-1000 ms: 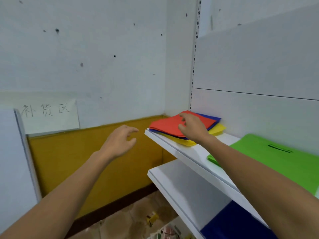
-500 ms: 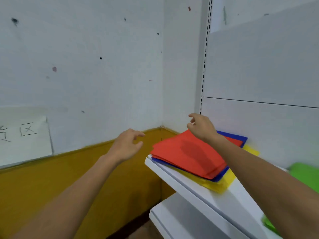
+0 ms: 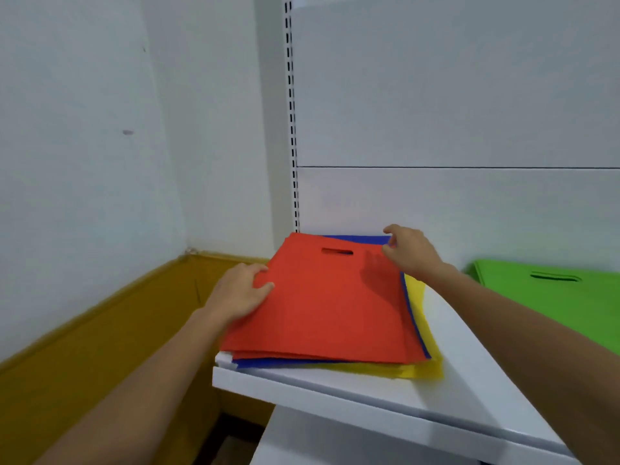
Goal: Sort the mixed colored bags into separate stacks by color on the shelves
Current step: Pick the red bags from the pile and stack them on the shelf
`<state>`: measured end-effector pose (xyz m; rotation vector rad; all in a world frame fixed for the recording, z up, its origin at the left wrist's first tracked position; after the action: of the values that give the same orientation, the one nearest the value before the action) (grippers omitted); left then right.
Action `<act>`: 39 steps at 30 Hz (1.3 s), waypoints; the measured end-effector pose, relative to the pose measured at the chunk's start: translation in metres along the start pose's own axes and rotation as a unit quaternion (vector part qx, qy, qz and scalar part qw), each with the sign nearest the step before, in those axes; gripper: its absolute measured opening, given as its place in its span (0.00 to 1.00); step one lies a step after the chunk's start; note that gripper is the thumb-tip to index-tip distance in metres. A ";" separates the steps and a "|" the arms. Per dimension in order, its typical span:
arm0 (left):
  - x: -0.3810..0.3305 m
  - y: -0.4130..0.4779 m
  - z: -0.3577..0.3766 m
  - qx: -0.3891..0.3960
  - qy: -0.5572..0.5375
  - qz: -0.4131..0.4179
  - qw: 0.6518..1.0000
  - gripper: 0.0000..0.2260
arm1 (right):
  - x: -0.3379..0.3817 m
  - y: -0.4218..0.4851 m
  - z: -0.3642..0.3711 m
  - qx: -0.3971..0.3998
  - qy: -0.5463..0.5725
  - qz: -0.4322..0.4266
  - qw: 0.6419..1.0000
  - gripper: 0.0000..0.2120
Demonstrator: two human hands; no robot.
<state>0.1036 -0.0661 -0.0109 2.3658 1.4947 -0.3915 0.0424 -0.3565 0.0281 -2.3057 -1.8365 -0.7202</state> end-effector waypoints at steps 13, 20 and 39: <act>0.001 0.024 0.031 -0.095 0.067 0.023 0.993 0.19 | 0.002 -0.052 0.067 -0.097 -0.047 0.287 0.952 0.18; 0.001 0.025 0.033 -0.077 0.009 0.051 0.996 0.17 | -0.006 -0.054 0.064 -0.117 0.000 0.286 0.951 0.19; 0.001 0.034 0.037 0.007 0.032 0.016 0.999 0.18 | 0.014 -0.055 0.057 -0.187 -0.003 0.160 0.969 0.06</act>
<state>0.1321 -0.0939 -0.0411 2.4315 1.4836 -0.3234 0.0093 -0.3086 -0.0274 -2.7427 -1.3690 -1.0784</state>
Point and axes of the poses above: each hand's wrist, its own y-axis towards the middle knuckle, its own z-axis out of the palm, x = y × z, the point moved 5 cm from there along y, towards the middle knuckle, and after that the axes turned 11 degrees about x, right-handed, at the moved point
